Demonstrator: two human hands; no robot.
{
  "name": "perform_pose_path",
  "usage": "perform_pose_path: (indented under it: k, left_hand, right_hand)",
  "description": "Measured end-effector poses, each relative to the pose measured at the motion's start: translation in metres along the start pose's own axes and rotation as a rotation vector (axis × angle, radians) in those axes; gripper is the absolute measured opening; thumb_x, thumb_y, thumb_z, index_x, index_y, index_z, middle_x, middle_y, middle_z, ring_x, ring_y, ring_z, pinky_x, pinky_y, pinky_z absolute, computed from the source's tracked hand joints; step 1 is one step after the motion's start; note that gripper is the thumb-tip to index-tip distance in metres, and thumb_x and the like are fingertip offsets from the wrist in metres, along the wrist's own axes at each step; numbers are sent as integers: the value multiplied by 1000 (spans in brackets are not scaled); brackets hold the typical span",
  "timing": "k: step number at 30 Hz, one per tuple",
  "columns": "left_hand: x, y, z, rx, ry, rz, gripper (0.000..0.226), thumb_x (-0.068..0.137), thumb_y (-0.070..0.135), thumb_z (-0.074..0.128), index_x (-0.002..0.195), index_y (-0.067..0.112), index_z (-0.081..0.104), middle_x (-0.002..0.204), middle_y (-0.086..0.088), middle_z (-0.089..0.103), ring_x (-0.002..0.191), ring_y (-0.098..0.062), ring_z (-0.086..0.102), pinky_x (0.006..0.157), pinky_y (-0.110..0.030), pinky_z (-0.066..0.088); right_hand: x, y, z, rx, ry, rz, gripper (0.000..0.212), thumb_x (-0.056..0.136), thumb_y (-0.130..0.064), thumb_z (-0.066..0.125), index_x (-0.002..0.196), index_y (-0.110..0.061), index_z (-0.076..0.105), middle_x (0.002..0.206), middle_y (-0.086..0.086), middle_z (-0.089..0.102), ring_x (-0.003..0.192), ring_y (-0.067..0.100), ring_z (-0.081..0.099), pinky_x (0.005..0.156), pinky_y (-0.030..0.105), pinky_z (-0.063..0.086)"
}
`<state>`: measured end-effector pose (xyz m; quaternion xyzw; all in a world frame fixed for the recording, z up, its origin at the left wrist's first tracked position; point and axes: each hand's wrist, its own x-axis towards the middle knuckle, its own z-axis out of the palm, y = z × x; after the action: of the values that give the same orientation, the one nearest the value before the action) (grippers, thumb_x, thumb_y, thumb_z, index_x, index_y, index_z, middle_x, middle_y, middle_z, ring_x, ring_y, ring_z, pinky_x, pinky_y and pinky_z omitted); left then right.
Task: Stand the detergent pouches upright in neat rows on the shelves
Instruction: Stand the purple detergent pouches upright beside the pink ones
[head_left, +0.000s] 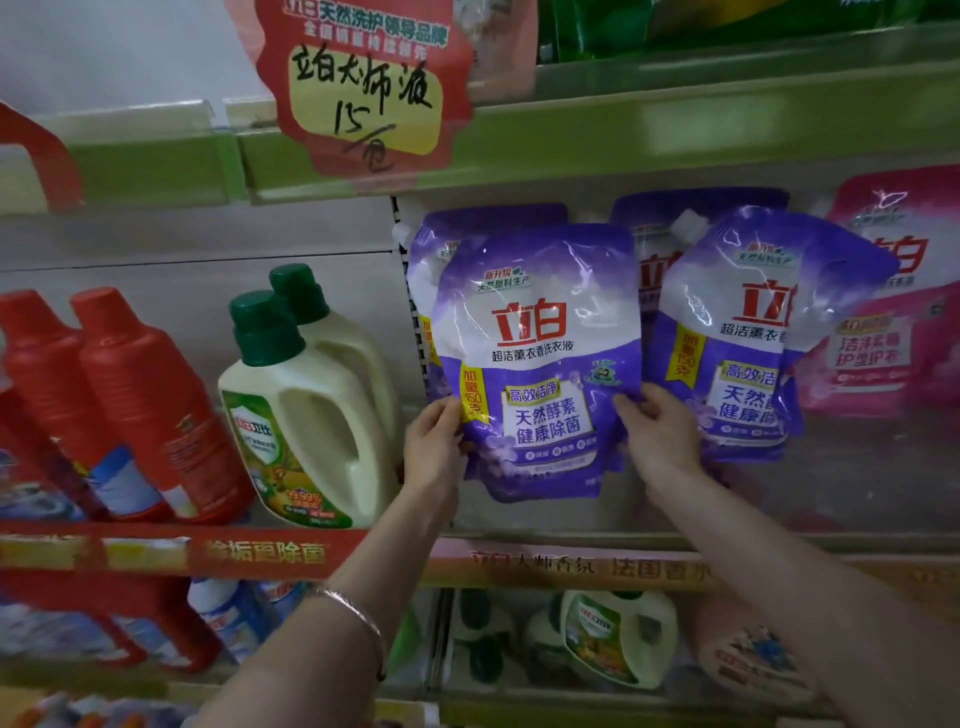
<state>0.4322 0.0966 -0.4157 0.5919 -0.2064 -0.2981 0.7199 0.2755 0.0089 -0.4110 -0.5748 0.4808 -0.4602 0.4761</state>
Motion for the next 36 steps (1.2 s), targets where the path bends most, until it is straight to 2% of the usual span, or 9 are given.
perform_pose_path:
  k: [2,4,6,9,12,16,21,26,36]
  left_hand:
    - [-1,-2,-3,-60,-8,-20,22,97,17,46,81,14,61,69,3,68,66,-9,58,56,-16,45]
    - [-2,-2,-7,-13,-25,15,22,97,16,47,82,13,62,72,1,67,66,-11,57,59,-19,45]
    - [-1,-2,-10,96,-17,88,21,97,12,46,82,12,61,75,-4,65,65,-13,54,59,-22,44]
    - [4,0,-6,351,95,194,17,96,10,45,86,11,59,87,-10,68,72,-19,60,64,-31,51]
    - [8,7,1,521,293,294,15,94,8,42,90,8,57,99,-14,66,87,-29,62,77,-37,49]
    - [10,13,1,589,445,297,16,95,6,38,98,1,53,110,-19,60,96,-32,56,74,-30,33]
    - [-7,12,19,532,371,83,34,96,17,39,128,7,37,136,-17,42,119,-40,47,99,-42,36]
    - [-7,6,29,482,267,164,72,93,25,53,148,10,8,152,-15,21,142,-32,20,116,-43,17]
    - [15,-2,15,467,261,373,63,90,12,54,144,18,23,144,-13,29,135,-29,30,112,-38,25]
  right_hand:
    - [3,-1,2,84,-47,20,18,83,-12,68,87,-25,57,98,4,67,94,28,65,87,52,53]
    - [0,0,3,64,-99,44,43,71,-8,78,106,-20,56,103,1,65,94,23,65,86,46,54]
    - [-3,3,4,-6,-135,64,71,62,-5,83,123,-18,47,104,-3,62,95,20,63,86,41,54]
    - [-5,5,6,-89,-163,82,90,56,-1,86,130,-21,38,110,-3,62,103,22,62,87,40,52]
    - [-8,1,8,-164,-130,57,92,57,-4,86,132,-19,35,119,1,62,110,25,60,86,31,45]
    - [-17,2,21,-441,-74,-31,97,54,-30,89,130,-23,29,129,5,57,115,32,57,94,44,47]
    - [-22,-2,31,-348,-77,-7,99,64,-20,85,139,-21,19,136,9,48,120,30,52,91,35,42]
    - [-19,-2,44,-277,-66,-7,99,65,-23,84,140,-21,20,137,9,46,123,29,49,80,28,37]
    - [-6,6,62,-117,-161,-41,101,59,-11,87,137,-18,24,131,7,47,119,23,49,82,22,37]
